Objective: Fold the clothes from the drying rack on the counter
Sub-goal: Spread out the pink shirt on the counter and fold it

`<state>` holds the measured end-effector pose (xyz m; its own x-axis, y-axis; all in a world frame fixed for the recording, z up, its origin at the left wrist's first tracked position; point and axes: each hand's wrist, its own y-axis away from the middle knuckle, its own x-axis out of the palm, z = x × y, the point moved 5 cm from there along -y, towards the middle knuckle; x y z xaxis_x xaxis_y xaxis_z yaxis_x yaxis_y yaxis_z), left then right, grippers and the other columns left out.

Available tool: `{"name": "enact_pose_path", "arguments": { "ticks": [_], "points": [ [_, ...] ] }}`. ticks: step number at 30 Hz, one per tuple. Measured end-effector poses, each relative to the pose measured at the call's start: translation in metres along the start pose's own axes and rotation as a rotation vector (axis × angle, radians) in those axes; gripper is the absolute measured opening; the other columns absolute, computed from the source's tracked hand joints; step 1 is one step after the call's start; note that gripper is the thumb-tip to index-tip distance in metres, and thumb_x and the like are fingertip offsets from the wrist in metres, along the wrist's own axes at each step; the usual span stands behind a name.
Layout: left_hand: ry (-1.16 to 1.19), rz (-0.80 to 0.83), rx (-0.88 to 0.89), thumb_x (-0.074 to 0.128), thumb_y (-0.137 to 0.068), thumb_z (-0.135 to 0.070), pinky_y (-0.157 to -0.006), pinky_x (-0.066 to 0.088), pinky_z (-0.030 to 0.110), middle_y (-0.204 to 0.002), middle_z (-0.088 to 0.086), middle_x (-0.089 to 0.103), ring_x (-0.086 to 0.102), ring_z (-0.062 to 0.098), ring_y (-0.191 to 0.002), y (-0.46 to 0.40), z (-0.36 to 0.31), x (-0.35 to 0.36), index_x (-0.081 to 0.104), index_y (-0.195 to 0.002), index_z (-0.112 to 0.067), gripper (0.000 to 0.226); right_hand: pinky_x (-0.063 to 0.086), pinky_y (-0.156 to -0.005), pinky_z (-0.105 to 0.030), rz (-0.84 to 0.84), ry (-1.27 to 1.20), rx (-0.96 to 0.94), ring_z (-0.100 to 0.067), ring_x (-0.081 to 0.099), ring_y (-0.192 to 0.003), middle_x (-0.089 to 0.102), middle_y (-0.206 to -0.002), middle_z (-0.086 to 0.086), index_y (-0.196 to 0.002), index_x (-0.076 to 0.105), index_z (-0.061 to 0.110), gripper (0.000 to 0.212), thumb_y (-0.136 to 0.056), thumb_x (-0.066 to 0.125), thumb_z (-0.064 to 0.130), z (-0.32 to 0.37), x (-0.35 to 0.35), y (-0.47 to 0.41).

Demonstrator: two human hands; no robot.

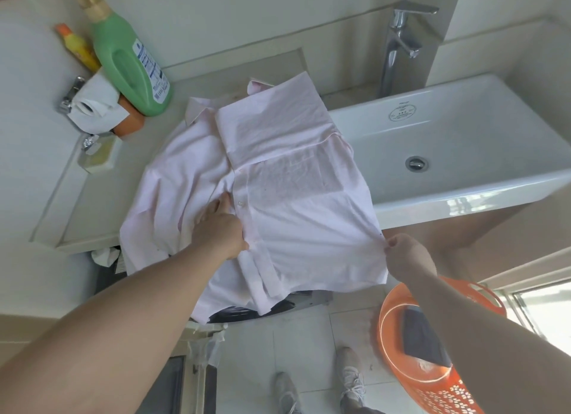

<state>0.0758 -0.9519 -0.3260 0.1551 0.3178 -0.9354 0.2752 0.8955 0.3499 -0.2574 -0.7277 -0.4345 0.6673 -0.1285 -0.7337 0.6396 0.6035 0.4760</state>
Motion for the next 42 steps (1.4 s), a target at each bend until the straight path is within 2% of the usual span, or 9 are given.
{"name": "enact_pose_path", "arguments": {
  "ticks": [3,8,12,15,21,26,30,36,42],
  "points": [
    [-0.02,-0.019,0.02,0.082,-0.079,-0.048,-0.124,0.02,0.04,-0.168,-0.012,-0.014,0.0,0.016,-0.156,0.004,-0.001,0.001,0.057,-0.142,-0.021,0.073,0.053,-0.08,-0.038,-0.084,0.021,-0.011,-0.029,0.062,-0.093,0.065,-0.097,0.001,-0.102,0.055,0.029,0.013,-0.094,0.048,0.022,-0.001,-0.008,0.0],
    [-0.039,0.039,0.001,0.064,-0.082,-0.041,-0.113,0.037,0.043,-0.16,-0.004,0.016,0.024,0.024,-0.146,0.016,-0.014,-0.017,0.048,-0.146,-0.018,0.07,0.05,-0.083,-0.03,0.392,0.332,-0.009,-0.026,0.061,-0.095,0.069,-0.112,-0.009,-0.107,0.07,0.017,0.018,-0.094,0.058,0.014,0.0,0.012,0.002],
    [0.091,-0.117,-0.097,0.053,-0.081,-0.025,-0.091,0.043,0.04,-0.129,0.004,0.043,0.041,0.029,-0.122,0.023,-0.031,-0.05,0.048,-0.119,-0.014,0.04,0.043,-0.057,-0.032,0.013,-0.019,-0.081,-0.021,0.056,-0.071,0.065,-0.081,-0.002,-0.082,0.059,0.017,0.016,-0.094,0.048,0.02,0.038,-0.027,-0.004],
    [0.116,-0.178,0.002,0.057,-0.084,-0.028,-0.094,0.041,0.039,-0.137,0.005,0.037,0.034,0.03,-0.127,0.019,-0.04,-0.052,0.044,-0.125,-0.015,0.045,0.036,-0.055,-0.028,-0.092,-0.195,-0.204,-0.024,0.056,-0.073,0.062,-0.078,0.002,-0.087,0.058,0.019,0.015,-0.096,0.05,0.029,0.09,-0.055,-0.005],
    [0.011,0.108,0.151,0.054,-0.09,-0.043,-0.121,0.024,0.048,-0.17,0.0,-0.004,0.012,0.034,-0.153,0.004,-0.051,-0.028,0.016,-0.157,-0.038,0.077,0.033,-0.056,-0.029,-0.052,-0.368,-0.177,-0.026,0.042,-0.058,0.048,-0.067,-0.002,-0.075,0.05,0.019,0.021,-0.094,0.041,0.019,0.144,-0.076,-0.027],
    [-0.058,0.131,0.108,0.051,-0.092,-0.045,-0.122,0.023,0.047,-0.17,0.005,-0.004,0.015,0.035,-0.152,-0.008,-0.04,-0.025,0.006,-0.159,-0.031,0.081,0.033,-0.056,-0.032,0.22,-0.626,-0.006,-0.022,0.032,-0.063,0.036,-0.07,-0.008,-0.071,0.05,0.018,0.013,-0.084,0.05,0.015,0.138,-0.058,-0.042],
    [-0.073,0.149,0.082,0.05,-0.091,-0.045,-0.122,0.023,0.046,-0.169,0.014,0.0,0.015,0.038,-0.152,-0.017,-0.033,-0.028,0.001,-0.161,-0.028,0.087,0.041,-0.063,-0.031,0.532,-0.826,-0.008,-0.022,0.054,-0.069,0.06,-0.076,-0.008,-0.082,0.076,0.005,0.015,-0.085,0.071,0.018,0.133,-0.054,-0.043],
    [-0.081,0.18,0.047,0.051,-0.087,-0.049,-0.121,0.025,0.049,-0.168,0.013,-0.001,0.01,0.042,-0.152,-0.028,-0.03,-0.029,-0.006,-0.16,-0.033,0.094,0.043,-0.051,-0.024,0.624,-0.664,-0.097,-0.014,0.047,-0.05,0.059,-0.066,-0.002,-0.087,0.071,0.01,0.011,-0.091,0.063,0.003,0.138,-0.063,-0.048],
    [-0.044,0.144,0.011,0.044,-0.096,-0.053,-0.123,0.019,0.052,-0.168,0.011,-0.015,-0.003,0.041,-0.154,-0.026,-0.035,-0.023,-0.012,-0.16,-0.032,0.088,0.043,-0.06,-0.03,-0.176,-0.417,-0.157,-0.026,0.053,-0.068,0.063,-0.078,-0.008,-0.091,0.064,0.004,0.024,-0.098,0.052,0.024,0.147,-0.11,-0.081]
  ]
}}
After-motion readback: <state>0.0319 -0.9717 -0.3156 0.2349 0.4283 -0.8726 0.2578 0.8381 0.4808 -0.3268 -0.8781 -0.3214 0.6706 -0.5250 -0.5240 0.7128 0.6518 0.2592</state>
